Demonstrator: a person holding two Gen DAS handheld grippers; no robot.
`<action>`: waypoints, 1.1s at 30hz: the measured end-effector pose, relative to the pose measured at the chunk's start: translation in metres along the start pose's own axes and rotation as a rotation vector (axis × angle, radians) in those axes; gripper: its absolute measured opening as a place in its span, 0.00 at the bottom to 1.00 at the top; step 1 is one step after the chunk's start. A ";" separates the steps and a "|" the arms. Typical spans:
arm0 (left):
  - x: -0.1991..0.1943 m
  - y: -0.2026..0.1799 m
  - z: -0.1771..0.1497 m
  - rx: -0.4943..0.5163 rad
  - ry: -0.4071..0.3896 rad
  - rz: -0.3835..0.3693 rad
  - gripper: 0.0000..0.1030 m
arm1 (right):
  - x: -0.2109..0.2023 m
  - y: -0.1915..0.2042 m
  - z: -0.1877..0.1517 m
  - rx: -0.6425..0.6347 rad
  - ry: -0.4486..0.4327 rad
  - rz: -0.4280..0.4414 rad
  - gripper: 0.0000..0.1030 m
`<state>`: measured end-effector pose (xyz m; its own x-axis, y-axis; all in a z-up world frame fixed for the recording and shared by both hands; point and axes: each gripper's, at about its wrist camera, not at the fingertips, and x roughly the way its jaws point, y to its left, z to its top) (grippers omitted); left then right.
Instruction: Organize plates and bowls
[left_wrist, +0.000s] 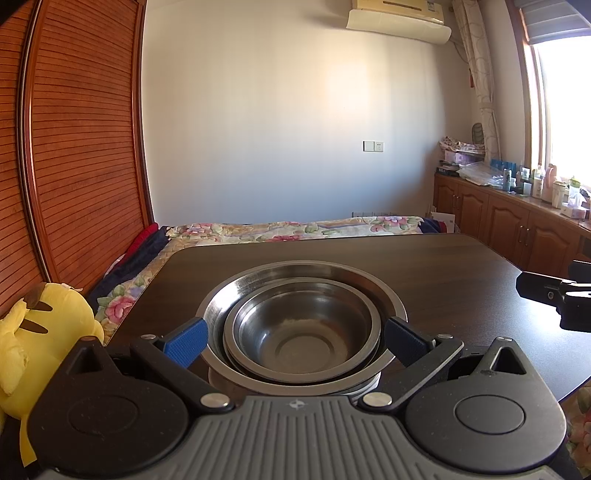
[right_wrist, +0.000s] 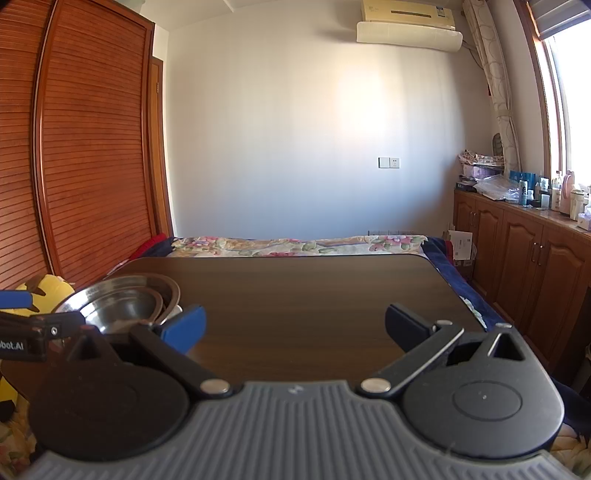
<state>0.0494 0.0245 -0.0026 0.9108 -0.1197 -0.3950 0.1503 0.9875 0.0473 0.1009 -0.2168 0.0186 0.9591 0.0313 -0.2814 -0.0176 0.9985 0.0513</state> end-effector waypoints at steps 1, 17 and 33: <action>0.000 0.000 0.000 -0.001 0.001 0.000 1.00 | 0.000 0.000 0.000 -0.001 0.000 0.000 1.00; 0.001 0.001 0.000 -0.003 0.002 -0.001 1.00 | -0.001 0.001 0.000 -0.003 0.001 -0.001 1.00; 0.000 0.000 0.001 0.000 -0.002 -0.002 1.00 | -0.001 0.001 0.001 -0.007 -0.005 -0.003 1.00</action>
